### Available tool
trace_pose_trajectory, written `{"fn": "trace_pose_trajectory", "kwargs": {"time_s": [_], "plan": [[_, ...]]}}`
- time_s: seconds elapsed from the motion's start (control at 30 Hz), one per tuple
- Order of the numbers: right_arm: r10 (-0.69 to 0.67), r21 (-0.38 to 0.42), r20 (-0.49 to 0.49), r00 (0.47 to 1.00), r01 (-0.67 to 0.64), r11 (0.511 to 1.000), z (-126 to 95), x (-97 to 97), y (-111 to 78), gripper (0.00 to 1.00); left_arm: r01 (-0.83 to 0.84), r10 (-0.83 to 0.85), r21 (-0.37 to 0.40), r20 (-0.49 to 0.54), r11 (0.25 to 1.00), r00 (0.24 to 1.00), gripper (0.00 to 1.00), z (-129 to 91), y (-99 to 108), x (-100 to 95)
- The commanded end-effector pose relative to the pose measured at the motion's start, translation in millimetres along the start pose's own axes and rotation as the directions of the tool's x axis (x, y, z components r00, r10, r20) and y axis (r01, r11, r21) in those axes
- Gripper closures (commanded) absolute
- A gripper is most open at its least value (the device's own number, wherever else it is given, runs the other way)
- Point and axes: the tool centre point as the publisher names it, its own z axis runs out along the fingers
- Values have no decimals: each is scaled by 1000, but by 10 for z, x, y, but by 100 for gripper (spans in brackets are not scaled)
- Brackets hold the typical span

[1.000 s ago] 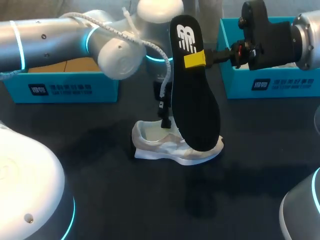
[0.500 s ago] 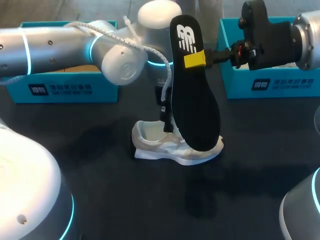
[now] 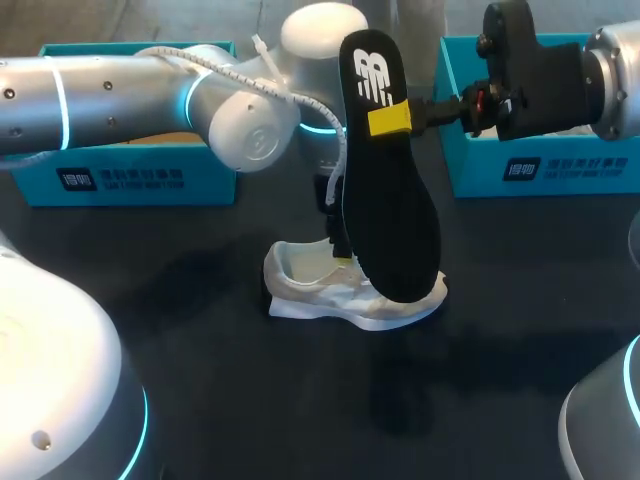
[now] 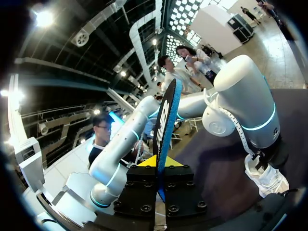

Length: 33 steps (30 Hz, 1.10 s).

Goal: Take the shoe out of the shoebox, open the shoe tongue, remove and reinsert the insole, then place the shoe into the shoebox

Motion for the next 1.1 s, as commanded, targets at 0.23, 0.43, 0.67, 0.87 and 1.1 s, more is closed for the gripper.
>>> {"fn": "trace_pose_trajectory", "kwargs": {"time_s": [0.23,0.43,0.67,0.87,1.1], "plan": [[1,2,1,1000,-1,1000,29,-12,10,100,-4,3,-5,-8,1000,1000,37,4,37,53],[1,2,1,1000,-1,1000,29,-12,10,100,-3,3,-12,-21,1000,1000,51,40,75,67],[1,2,1,1000,-1,1000,29,-12,10,100,-3,3,-15,-29,1000,1000,75,64,89,88],[1,2,1,1000,-1,1000,29,-12,10,100,-24,24,-5,-30,1000,999,100,19,85,101],[1,2,1,1000,-1,1000,29,-12,10,100,-140,140,0,-62,990,988,100,-102,81,115]]}}
